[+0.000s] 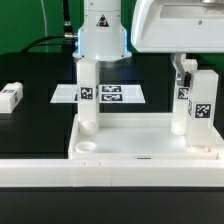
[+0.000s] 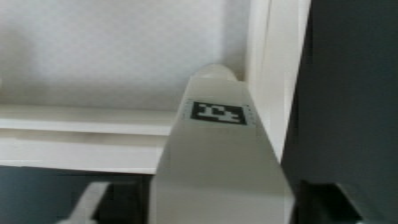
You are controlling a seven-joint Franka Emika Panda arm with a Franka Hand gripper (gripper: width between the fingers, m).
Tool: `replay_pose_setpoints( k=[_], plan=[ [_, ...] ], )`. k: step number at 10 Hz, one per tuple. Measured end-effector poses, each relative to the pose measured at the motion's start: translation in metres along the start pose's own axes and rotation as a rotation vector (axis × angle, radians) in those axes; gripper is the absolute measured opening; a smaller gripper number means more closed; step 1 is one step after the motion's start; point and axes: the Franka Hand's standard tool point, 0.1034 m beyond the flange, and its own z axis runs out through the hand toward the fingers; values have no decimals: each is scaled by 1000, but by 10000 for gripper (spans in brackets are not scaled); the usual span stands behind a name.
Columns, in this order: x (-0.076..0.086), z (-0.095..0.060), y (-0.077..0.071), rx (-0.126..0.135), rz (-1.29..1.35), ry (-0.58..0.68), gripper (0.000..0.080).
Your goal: Assemble desk
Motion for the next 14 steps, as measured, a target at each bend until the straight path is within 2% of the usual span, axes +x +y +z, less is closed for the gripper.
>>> replay_pose_setpoints(
  k=[1,4,9,12,14],
  plan=[
    [0,0,0,0,6,0,289],
    [0,0,0,1,38,0,289],
    [-1,1,-2,5,522,-3,291],
    [-2,1,-2,30,882,-14,291],
    [-1,2,-1,34,1013,-18,291]
  ],
)
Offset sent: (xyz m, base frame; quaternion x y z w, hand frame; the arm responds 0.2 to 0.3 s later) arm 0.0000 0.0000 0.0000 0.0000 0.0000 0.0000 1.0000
